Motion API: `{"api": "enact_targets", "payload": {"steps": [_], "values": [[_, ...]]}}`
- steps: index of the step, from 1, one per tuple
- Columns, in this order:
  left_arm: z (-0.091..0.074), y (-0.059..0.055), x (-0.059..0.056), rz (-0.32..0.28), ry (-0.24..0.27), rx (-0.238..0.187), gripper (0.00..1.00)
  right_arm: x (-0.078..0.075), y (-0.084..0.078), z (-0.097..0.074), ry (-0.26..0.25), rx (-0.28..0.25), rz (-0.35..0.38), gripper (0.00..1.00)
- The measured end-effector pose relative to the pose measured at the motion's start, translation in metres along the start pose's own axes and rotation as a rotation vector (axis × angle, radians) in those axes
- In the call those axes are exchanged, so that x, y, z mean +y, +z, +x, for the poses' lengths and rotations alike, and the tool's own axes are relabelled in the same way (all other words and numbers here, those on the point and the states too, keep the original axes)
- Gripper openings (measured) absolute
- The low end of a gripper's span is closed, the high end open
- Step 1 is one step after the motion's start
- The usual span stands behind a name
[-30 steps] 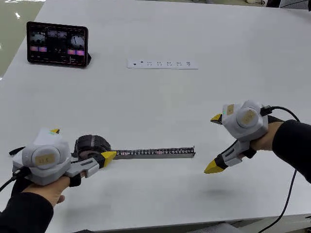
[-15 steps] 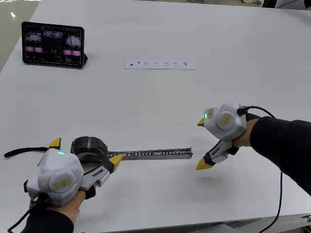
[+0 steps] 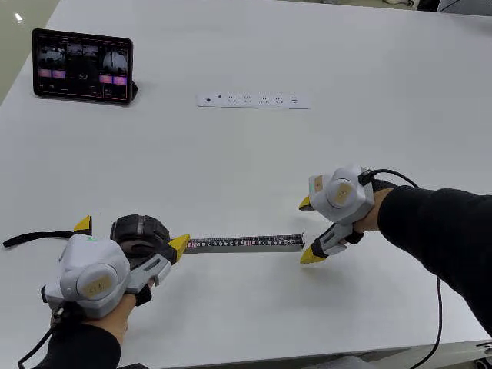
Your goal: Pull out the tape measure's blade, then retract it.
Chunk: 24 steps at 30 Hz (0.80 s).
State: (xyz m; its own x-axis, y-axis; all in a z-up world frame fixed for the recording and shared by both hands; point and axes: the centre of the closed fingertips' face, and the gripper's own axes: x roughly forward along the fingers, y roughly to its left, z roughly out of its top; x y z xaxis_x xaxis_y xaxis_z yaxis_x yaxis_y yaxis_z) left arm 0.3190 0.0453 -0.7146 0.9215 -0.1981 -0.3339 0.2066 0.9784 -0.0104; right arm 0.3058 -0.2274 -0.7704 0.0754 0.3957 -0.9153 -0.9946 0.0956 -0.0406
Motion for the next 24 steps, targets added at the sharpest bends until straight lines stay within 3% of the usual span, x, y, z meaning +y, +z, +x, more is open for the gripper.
{"api": "enact_targets", "payload": {"steps": [6,10,14,18,24], "values": [[0.004,-0.004,0.0,0.0,0.007,0.006,0.99,0.005,-0.005,0.003,0.024,0.015,-0.006,0.42],[0.002,-0.006,0.003,-0.029,0.02,0.011,0.99,0.007,-0.004,0.003,0.034,0.01,-0.007,0.36],[0.001,-0.008,0.001,0.0,0.018,0.009,0.99,0.01,-0.002,0.006,0.043,0.005,-0.002,0.32],[0.001,-0.011,0.007,-0.047,0.036,0.017,0.99,0.013,-0.002,0.007,0.046,0.006,-0.006,0.25],[0.001,-0.011,0.01,-0.047,0.041,0.012,0.99,0.01,-0.003,0.008,0.046,0.015,0.008,0.16]]}}
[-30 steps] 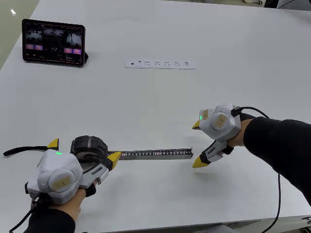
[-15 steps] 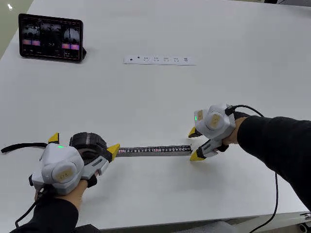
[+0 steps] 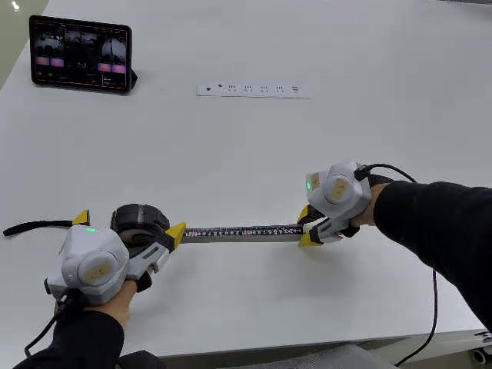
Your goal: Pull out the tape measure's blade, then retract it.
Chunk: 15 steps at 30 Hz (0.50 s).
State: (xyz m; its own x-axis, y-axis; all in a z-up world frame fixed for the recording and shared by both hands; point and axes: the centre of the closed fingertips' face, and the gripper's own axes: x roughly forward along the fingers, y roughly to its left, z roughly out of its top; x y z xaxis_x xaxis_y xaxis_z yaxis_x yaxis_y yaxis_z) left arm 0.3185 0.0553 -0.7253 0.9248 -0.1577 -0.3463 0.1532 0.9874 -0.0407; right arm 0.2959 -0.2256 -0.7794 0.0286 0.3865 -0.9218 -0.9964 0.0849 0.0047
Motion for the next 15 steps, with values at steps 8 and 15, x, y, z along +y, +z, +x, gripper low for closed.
{"api": "enact_targets", "payload": {"steps": [8,15], "values": [[0.0033,0.0017,-0.0036,0.02,-0.006,-0.006,0.93,-0.0001,0.0019,0.0013,-0.009,0.034,-0.014,0.12],[0.0075,-0.0051,0.0002,0.004,0.024,0.017,0.82,0.0,0.0022,0.0022,-0.011,0.088,0.0,0.11]]}}
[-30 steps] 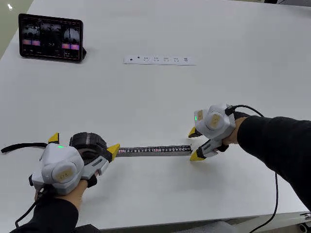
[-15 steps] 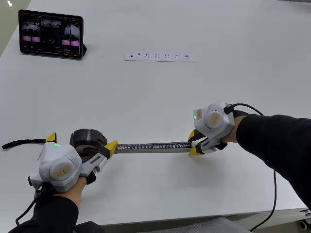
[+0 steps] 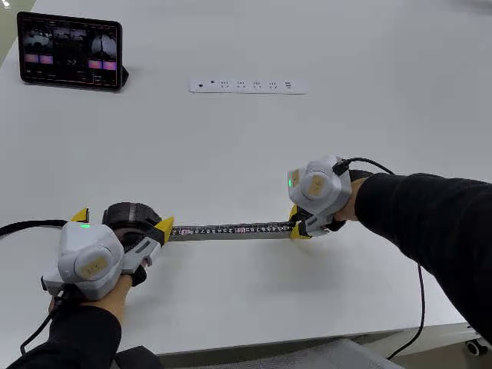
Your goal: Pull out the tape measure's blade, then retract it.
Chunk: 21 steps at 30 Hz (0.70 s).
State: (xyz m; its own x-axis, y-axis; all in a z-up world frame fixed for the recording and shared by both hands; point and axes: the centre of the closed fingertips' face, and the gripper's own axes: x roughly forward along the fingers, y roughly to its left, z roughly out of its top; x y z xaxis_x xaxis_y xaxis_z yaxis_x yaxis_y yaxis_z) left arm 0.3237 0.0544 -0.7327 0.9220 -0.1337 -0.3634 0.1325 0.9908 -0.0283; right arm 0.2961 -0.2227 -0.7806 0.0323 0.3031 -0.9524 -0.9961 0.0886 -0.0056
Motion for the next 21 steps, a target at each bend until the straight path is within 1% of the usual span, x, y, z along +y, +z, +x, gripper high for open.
{"api": "enact_targets", "payload": {"steps": [4,6,8,10,12,18,21], "values": [[0.0023,-0.0059,-0.002,-0.01,-0.001,0.024,0.76,0.0007,-0.0001,0.0003,0.002,0.026,0.003,0.1],[0.0026,-0.0063,-0.004,-0.019,-0.008,0.028,0.72,0.0011,-0.0006,0.0,0.001,0.029,0.014,0.1],[0.0035,-0.0072,-0.006,-0.039,-0.007,0.041,0.68,0.0012,-0.0005,-0.0001,-0.002,0.028,0.025,0.1],[0.0051,-0.0066,-0.0021,-0.057,0.008,0.047,0.67,0.0013,-0.0006,-0.0001,-0.004,0.024,0.03,0.1],[0.0065,-0.0072,-0.0024,-0.064,0.007,0.059,0.67,0.0012,-0.0006,-0.0001,-0.006,0.022,0.04,0.1],[0.006,-0.0085,-0.0027,-0.053,0.005,0.078,0.66,0.0007,-0.0008,0.0004,-0.004,0.016,0.044,0.1],[0.0062,-0.0097,-0.0031,-0.052,0.0,0.094,0.65,0.0003,-0.0007,0.0006,-0.003,0.012,0.039,0.09]]}}
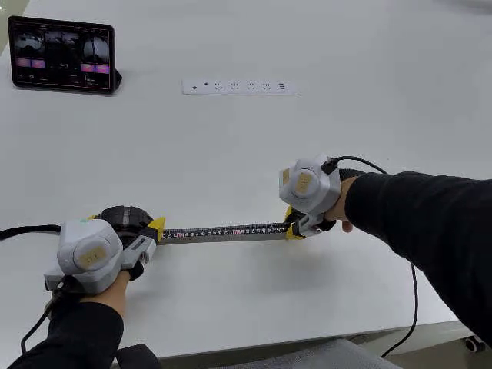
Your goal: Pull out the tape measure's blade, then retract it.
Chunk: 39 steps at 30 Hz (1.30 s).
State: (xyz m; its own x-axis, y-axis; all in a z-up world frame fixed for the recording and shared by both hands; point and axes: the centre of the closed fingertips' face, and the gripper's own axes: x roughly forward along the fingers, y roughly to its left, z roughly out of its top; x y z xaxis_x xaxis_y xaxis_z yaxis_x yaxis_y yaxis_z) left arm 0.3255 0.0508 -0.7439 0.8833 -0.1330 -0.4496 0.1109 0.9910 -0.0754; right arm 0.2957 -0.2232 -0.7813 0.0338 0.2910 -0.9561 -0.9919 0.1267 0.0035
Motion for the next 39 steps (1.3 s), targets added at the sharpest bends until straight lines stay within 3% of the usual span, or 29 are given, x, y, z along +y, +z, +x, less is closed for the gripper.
{"api": "enact_targets", "payload": {"steps": [14,21,39], "values": [[0.0007,-0.0029,-0.0001,-0.01,-0.005,0.024,0.64,0.0007,0.0021,0.0004,0.002,0.014,-0.013,0.09],[0.0007,-0.005,-0.0001,-0.03,-0.014,0.039,0.65,0.0001,0.0034,0.0007,0.001,0.003,0.035,0.09],[0.0026,-0.0058,-0.0004,-0.005,-0.006,0.06,0.64,-0.0005,0.0078,0.003,0.006,0.001,0.04,0.1]]}}
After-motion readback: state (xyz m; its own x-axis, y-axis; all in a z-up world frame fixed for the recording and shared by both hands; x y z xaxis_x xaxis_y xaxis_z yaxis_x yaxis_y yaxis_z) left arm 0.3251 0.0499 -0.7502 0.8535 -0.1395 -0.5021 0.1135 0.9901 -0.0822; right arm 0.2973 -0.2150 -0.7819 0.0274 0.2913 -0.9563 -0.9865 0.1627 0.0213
